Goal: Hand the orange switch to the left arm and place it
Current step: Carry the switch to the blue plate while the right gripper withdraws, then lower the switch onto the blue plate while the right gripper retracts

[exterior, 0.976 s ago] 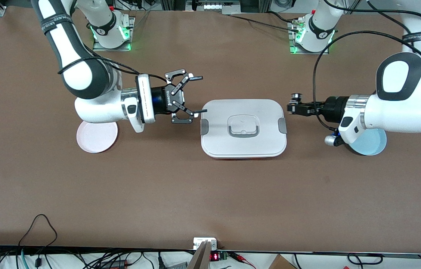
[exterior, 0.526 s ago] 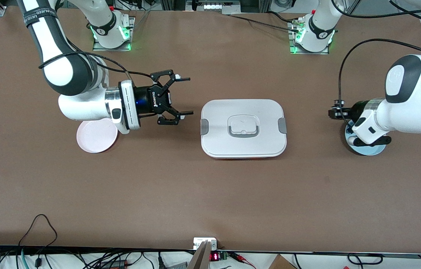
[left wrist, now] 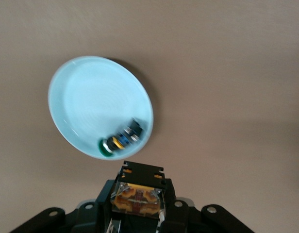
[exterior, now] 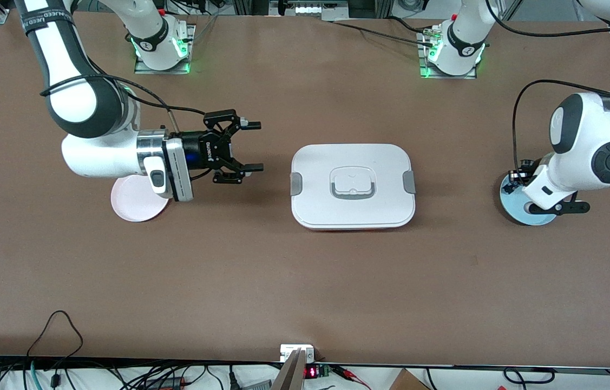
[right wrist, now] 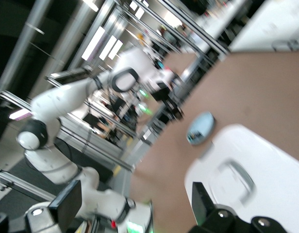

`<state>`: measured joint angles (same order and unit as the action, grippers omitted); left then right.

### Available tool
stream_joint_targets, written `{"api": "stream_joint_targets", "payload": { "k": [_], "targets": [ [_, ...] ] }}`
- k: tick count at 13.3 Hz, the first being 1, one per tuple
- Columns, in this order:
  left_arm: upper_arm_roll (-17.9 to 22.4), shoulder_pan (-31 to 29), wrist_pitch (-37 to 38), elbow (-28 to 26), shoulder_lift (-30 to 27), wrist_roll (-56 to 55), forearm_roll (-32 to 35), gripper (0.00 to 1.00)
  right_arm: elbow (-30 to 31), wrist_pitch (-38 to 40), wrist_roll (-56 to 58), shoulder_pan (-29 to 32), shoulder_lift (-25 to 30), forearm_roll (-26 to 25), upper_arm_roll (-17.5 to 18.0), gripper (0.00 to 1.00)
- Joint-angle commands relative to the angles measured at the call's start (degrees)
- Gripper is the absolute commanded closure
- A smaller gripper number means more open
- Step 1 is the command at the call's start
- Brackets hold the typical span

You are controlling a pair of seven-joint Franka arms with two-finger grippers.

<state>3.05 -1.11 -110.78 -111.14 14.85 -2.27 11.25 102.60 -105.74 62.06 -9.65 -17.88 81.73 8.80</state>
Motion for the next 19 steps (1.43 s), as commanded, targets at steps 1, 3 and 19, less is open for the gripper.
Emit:
{"api": "stream_joint_targets", "payload": {
  "k": [1, 3, 19],
  "targets": [
    [-0.7, -4.9, -7.1, -3.4, -0.4, 4.3, 4.3, 1.0, 0.9, 0.7, -5.0, 1.8, 1.5, -8.4, -0.7, 0.0],
    [-0.7, -9.5, -17.2, -5.7, 2.8, 7.7, 6.2, 1.0, 0.9, 0.4, -9.8, 1.8, 1.5, -11.7, -0.7, 0.0],
    [-0.6, -14.4, -31.5, -3.6, 15.3, 10.9, 6.3, 0.91, -3.1, 23.4, -63.5, 3.4, 4.8, -71.3, -3.3, 0.0]
  ]
}}
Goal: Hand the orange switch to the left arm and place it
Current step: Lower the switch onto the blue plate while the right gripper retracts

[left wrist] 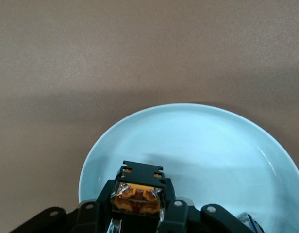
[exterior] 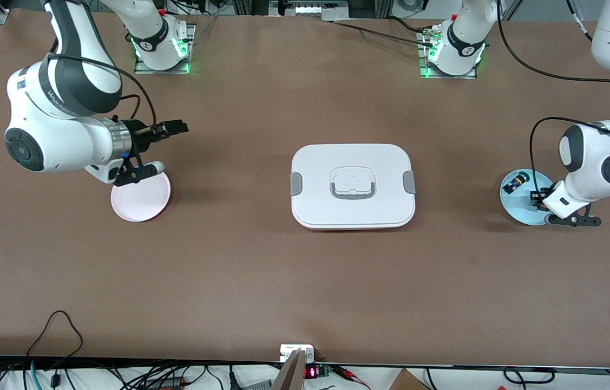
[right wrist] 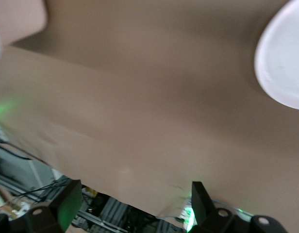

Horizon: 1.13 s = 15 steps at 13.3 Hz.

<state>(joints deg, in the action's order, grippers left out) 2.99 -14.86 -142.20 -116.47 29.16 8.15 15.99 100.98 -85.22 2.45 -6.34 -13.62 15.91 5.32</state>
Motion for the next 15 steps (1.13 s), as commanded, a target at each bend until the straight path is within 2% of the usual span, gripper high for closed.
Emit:
{"api": "stream_joint_targets", "payload": {
  "k": [1, 4, 5, 8, 10, 11, 12, 15],
  "targets": [
    [-0.6, -0.7, 0.0, 1.8, 1.0, 0.5, 1.6, 0.89, -2.7, 4.8, -6.2, 0.1, 0.5, -9.1, 0.2, 0.0],
    [-0.6, -1.0, 0.0, 2.4, 1.7, 0.5, 1.6, 0.79, -6.9, 7.6, -7.2, 0.2, 1.9, -18.8, 0.0, 0.0],
    [-0.5, -1.0, 0.0, 2.6, 1.9, 0.5, 1.6, 0.76, -8.4, 7.6, -7.0, 0.2, 2.3, -19.2, -1.3, 0.0],
    [-0.6, -1.1, 0.0, 2.9, 2.2, 0.5, 1.6, 0.69, -13.2, 5.9, -7.6, 0.8, 2.3, -20.1, -2.2, 0.0],
    [-0.6, -1.1, 0.1, 3.0, 2.1, 0.4, 1.5, 0.46, -14.1, 3.6, -8.5, 1.4, 2.4, -23.0, -2.4, 0.0],
    [-0.7, -1.4, 0.1, 3.3, 2.0, 0.3, 1.2, 0.26, -14.2, 3.0, -8.7, 2.5, 2.5, -22.3, -2.4, 0.0],
    [-0.9, -1.9, 0.1, 3.4, 2.0, 0.4, 1.2, 0.0, -14.2, 2.8, -9.7, 2.8, 2.7, -21.7, -2.4, 0.0],
    [-1.2, -1.9, 1.0, 4.2, 1.5, 0.3, 1.1, 0.0, -16.0, 1.2, -11.5, 3.0, 3.0, -21.7, -2.4, 0.0]
  ]
}}
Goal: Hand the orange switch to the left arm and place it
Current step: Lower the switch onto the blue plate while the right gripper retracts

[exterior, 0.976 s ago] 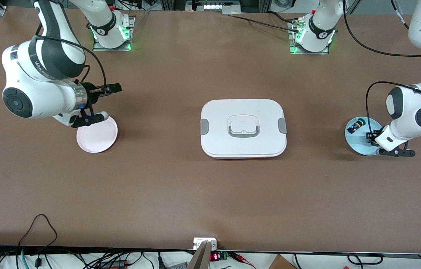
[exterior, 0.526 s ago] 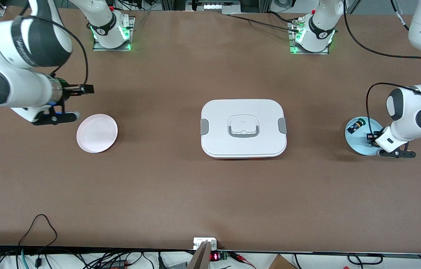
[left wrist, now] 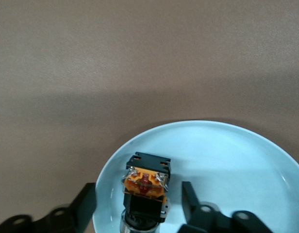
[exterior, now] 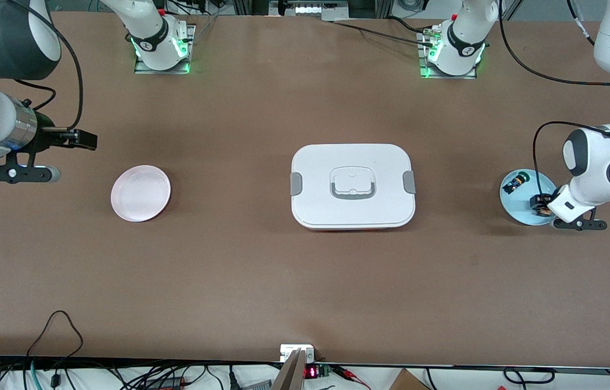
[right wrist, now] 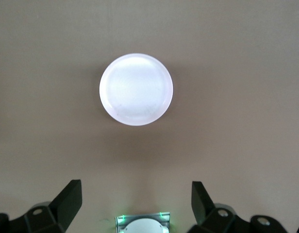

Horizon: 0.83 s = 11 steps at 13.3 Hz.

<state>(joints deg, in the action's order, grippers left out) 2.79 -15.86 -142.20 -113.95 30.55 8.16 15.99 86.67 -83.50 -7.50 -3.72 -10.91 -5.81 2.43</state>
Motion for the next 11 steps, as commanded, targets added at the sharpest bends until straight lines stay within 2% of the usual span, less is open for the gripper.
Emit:
{"api": "stream_joint_targets", "payload": {
  "k": [1, 3, 6, 7, 9, 11],
  "targets": [
    [-1.1, -0.8, 1.8, 2.4, -0.3, 0.2, 1.1, 0.0, -1.7, -1.5, -1.5, 1.0, 1.1, 0.1, 0.5, 0.0],
    [-2.7, -0.4, 7.5, 6.5, -1.5, 0.2, 1.0, 0.0, -1.8, -2.1, -0.4, 1.6, 2.3, 0.7, 0.6, 0.0],
    [-8.7, -0.7, 25.8, 16.0, -4.6, 0.2, -1.4, 0.0, -1.3, -3.3, 2.2, 3.8, 3.7, 4.0, 0.4, 0.0],
    [-10.4, -0.7, 28.8, 17.6, -6.6, -0.1, -3.2, 0.0, -0.7, -4.0, 6.0, 5.6, 3.7, 4.4, 0.3, 0.0],
    [-10.8, -0.9, 30.0, 17.9, -11.3, 0.1, -6.3, 0.0, -0.2, -4.0, 9.4, 7.5, 3.6, 5.1, 0.0, 0.0],
    [-11.3, -0.6, 33.5, 18.1, -15.5, 0.1, -8.2, 0.0, 0.4, -2.0, 6.0, 3.8, 4.3, 5.1, -4.2, 0.0]
  ]
}}
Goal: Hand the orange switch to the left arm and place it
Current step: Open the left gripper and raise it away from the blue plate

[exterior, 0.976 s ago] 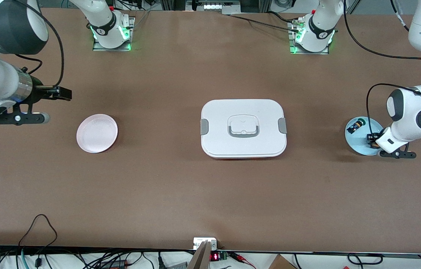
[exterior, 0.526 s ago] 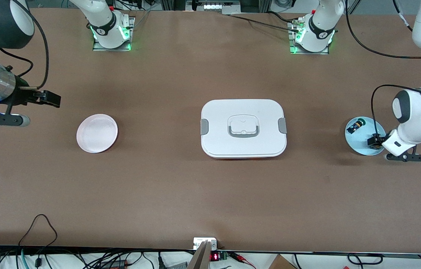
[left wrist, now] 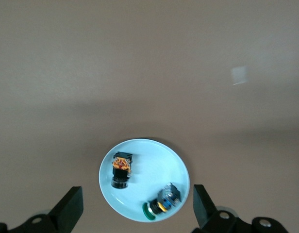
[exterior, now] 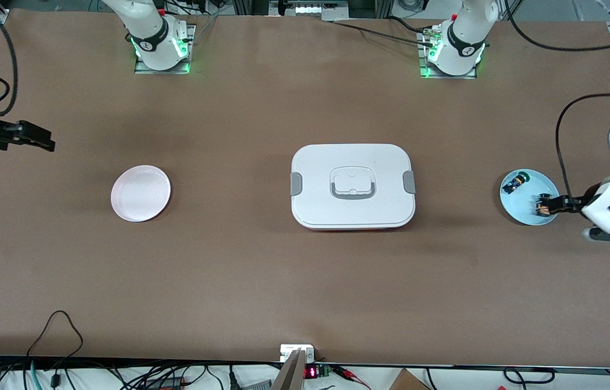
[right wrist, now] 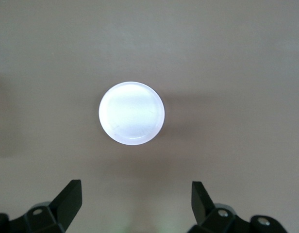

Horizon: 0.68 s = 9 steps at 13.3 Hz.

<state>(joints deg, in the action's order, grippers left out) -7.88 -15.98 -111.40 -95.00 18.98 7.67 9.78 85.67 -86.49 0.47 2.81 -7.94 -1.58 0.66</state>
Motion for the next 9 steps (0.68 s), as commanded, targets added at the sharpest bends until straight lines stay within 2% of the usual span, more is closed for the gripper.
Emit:
{"api": "stream_joint_targets", "payload": {
  "k": [1, 4, 6, 8, 9],
  "targets": [
    [-1.5, -0.5, 3.9, -0.8, -6.6, 0.6, -3.3, 0.0, 3.2, 0.4, -2.4, -3.7, 2.2, 0.9, -3.4, 0.0],
    [-4.4, -0.5, 7.2, -0.8, -11.9, 0.8, -3.5, 0.0, 9.6, -4.0, -1.5, -3.7, 6.6, 0.5, -3.3, 0.0],
    [-5.9, -0.5, 7.5, 0.8, -12.7, 0.7, -3.9, 0.0, 11.9, -4.3, -0.1, -3.7, 8.4, 0.9, -3.2, 0.0],
    [-5.3, 2.4, 8.6, 2.5, -14.1, 0.2, -6.4, 0.0, 12.0, -4.0, -0.3, -3.8, 9.4, 0.8, -3.0, 0.0],
    [-3.7, 5.0, 12.3, 2.4, -15.5, -0.7, -6.8, 0.0, 12.0, -3.8, -0.4, -3.8, 9.6, 0.8, -3.0, 0.0]
  ]
}}
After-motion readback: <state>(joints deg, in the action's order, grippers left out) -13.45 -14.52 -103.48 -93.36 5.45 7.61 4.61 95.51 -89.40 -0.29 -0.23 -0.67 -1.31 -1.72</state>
